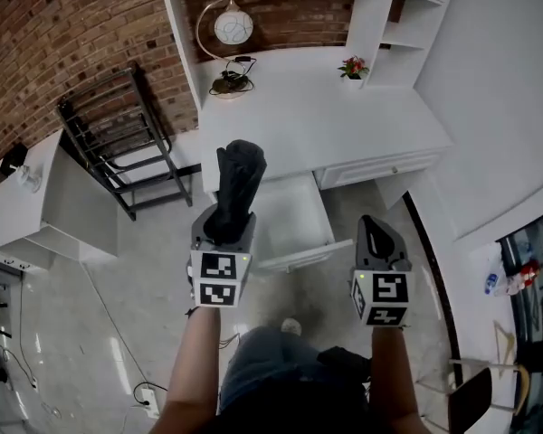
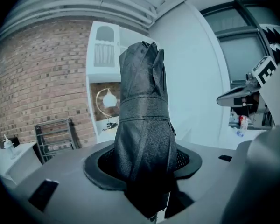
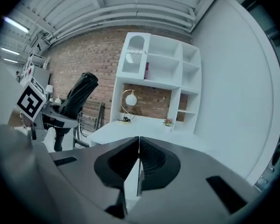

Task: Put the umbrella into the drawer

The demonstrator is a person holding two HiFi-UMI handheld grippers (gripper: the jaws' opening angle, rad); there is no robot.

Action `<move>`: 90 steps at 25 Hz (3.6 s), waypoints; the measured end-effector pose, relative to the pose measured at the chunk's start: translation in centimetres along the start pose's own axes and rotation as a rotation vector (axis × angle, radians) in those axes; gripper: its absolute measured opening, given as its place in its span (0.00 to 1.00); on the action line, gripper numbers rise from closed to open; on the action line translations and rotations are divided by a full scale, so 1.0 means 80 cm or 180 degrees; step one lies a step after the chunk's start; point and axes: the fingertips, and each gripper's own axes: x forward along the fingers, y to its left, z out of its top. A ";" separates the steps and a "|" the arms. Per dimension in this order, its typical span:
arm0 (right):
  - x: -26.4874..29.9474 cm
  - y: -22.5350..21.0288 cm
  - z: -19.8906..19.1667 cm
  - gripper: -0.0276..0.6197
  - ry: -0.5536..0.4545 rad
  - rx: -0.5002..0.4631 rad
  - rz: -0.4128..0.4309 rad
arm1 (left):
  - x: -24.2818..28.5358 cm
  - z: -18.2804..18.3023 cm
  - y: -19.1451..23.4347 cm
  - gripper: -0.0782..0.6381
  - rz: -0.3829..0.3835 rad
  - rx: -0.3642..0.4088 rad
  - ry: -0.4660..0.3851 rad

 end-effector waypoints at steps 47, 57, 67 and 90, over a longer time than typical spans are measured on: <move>0.216 -0.004 -0.159 0.05 0.1496 0.0438 0.0436 | 0.272 -0.308 -0.095 0.77 -0.1325 -0.0226 0.2646; 0.167 -0.011 -0.086 0.05 0.0954 0.0014 0.0936 | 0.206 -0.154 -0.037 0.77 -0.0731 -0.0421 0.1621; 0.092 -0.062 -0.022 0.04 0.0249 -0.0166 0.1092 | 0.074 0.004 -0.021 0.22 0.0580 -0.0270 0.0338; -0.008 -0.075 0.222 0.04 -0.1297 -0.0615 0.0545 | -0.094 0.242 0.047 0.11 0.1261 0.0425 -0.1297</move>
